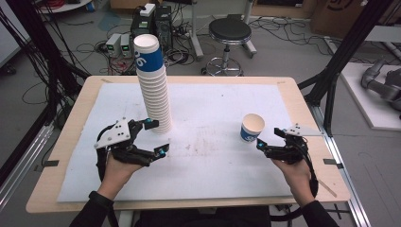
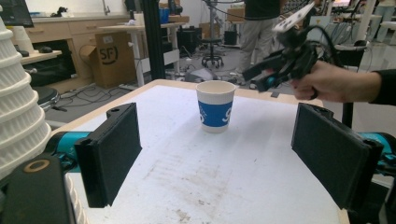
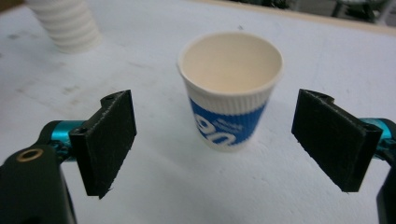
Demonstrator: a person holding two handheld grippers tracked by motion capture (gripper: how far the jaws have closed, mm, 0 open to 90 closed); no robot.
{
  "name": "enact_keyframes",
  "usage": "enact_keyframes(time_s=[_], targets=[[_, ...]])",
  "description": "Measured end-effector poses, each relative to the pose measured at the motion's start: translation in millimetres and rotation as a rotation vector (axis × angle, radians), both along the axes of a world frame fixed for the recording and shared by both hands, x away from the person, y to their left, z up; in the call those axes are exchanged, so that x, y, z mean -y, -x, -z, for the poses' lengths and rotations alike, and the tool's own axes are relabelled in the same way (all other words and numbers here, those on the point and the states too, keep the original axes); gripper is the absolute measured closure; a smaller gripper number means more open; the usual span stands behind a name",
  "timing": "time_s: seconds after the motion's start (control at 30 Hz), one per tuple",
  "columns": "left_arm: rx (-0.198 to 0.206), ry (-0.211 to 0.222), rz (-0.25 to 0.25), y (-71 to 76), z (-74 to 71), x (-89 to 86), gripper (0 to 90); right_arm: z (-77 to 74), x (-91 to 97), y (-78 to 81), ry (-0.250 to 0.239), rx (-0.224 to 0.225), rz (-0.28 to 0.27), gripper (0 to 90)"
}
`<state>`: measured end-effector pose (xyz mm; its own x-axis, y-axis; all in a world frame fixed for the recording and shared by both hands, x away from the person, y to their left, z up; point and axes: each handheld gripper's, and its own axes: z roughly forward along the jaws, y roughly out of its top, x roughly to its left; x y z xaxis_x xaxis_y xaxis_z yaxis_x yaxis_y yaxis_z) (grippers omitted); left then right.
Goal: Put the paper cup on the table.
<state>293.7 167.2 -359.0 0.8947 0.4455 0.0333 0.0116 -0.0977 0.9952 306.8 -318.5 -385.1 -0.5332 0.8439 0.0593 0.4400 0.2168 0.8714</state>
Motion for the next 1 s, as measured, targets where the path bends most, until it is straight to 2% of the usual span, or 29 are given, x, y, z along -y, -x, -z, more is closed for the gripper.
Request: enact_keyframes(time_s=[0.2, 0.3, 0.47, 0.53, 0.67, 0.77, 0.87, 1.0], targets=[[-0.009, -0.009, 0.011, -0.4, 2.1, 1.6, 15.4, -26.0, -9.6, 10.7, -0.061, 0.076, -0.117, 14.1], [-0.016, -0.011, 0.027, -0.5, 2.8, 2.6, 15.4, -31.6, -16.3, 10.4, -0.082, 0.092, -0.174, 14.1], [-0.023, -0.025, 0.043, -0.1, 4.4, 2.4, 15.4, -35.5, -27.3, 9.5, -0.092, 0.094, -0.270, 14.1], [-0.020, -0.046, 0.036, 1.2, 5.3, 1.8, 15.4, -35.8, -30.6, 9.4, -0.087, 0.103, -0.292, 14.1], [-0.027, -0.049, 0.040, 4.7, 6.5, -1.2, 15.4, -37.2, -34.9, 9.6, -0.095, 0.110, -0.323, 14.1], [-0.023, -0.055, 0.039, 7.4, 6.3, -3.9, 15.4, -38.9, -36.2, 10.7, -0.098, 0.133, -0.352, 14.1], [-0.017, -0.072, 0.037, 11.1, 5.4, -5.1, 15.4, -40.2, -37.3, 11.5, -0.105, 0.137, -0.380, 14.2], [-0.020, -0.071, 0.029, 13.9, 5.7, -8.1, 15.4, -41.5, -38.8, 9.9, -0.100, 0.138, -0.399, 14.2]])
